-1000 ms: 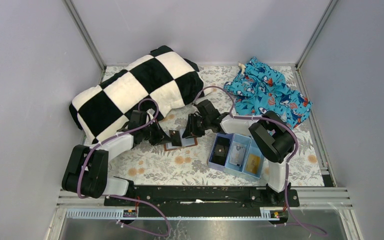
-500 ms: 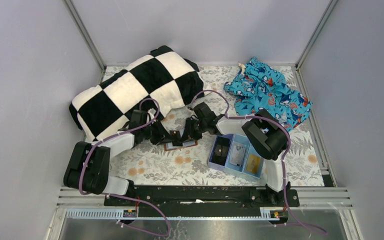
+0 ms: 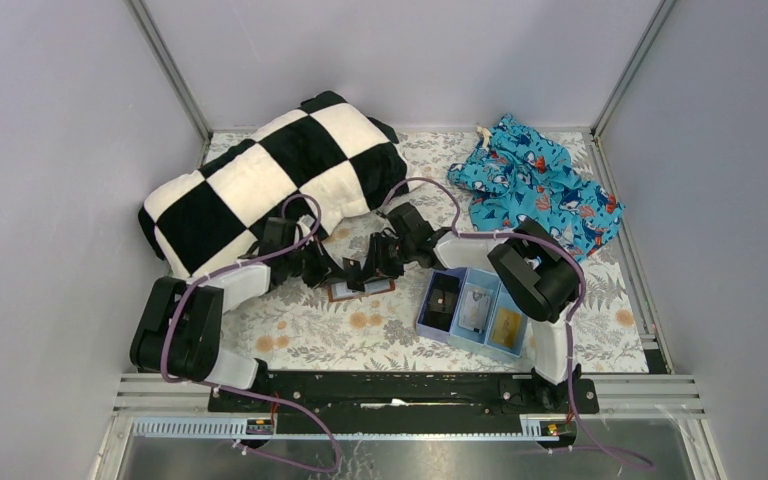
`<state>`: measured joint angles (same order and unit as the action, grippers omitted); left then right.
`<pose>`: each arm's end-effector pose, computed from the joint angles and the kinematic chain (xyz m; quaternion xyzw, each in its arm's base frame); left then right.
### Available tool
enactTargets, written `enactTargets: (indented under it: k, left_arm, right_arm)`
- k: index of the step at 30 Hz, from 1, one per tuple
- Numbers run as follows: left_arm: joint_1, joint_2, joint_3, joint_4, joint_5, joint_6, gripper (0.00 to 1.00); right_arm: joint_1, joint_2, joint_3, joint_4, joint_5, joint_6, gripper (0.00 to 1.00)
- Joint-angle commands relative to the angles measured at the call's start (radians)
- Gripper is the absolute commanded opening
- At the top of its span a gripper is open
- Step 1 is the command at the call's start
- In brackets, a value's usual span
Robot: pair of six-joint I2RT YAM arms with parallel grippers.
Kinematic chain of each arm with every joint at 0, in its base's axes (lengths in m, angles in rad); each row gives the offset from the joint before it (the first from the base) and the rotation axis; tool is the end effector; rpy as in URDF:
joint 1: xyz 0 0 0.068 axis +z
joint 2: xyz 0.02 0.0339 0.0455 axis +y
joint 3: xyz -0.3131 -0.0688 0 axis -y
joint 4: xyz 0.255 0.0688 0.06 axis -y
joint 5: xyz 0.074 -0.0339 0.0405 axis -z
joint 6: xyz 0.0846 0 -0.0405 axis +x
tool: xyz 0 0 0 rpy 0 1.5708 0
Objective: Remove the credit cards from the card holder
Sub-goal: Place the credit card in the storage box.
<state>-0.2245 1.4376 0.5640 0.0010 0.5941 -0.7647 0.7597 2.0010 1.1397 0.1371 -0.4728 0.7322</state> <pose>0.2632 -0.1087 0.1565 -0.1433 0.8927 -0.3973 0.1573 0.3172 0.3544 0.1448 -0.1084 0.8850 0.4279 0.1484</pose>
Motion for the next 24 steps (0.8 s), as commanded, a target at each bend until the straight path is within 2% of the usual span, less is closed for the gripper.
enactTargets:
  k: [1, 4, 8, 13, 20, 24]
  left_arm:
    - [0.008, -0.077, 0.077, -0.053, 0.007, 0.034, 0.00]
    - [0.019, -0.117, 0.113, -0.125, 0.045, 0.073, 0.00]
    - [0.038, -0.169, 0.133, -0.150, 0.142, 0.080, 0.00]
    - [0.055, -0.194, 0.134, -0.098, 0.264, 0.044, 0.00]
    - [0.059, -0.193, 0.114, 0.033, 0.340, -0.040, 0.00]
    - [0.059, -0.194, 0.108, 0.064, 0.337, -0.065, 0.00]
  right_arm:
    - [-0.020, -0.105, 0.000, -0.001, 0.000, 0.000, 0.36]
    - [-0.074, -0.141, -0.064, 0.128, -0.091, 0.054, 0.56]
    - [-0.142, -0.149, -0.130, 0.315, -0.236, 0.162, 0.63]
    - [-0.173, -0.150, -0.176, 0.580, -0.395, 0.324, 0.67]
    - [-0.173, -0.068, -0.190, 0.960, -0.489, 0.575, 0.66]
    - [-0.174, -0.042, -0.195, 1.045, -0.490, 0.635, 0.58]
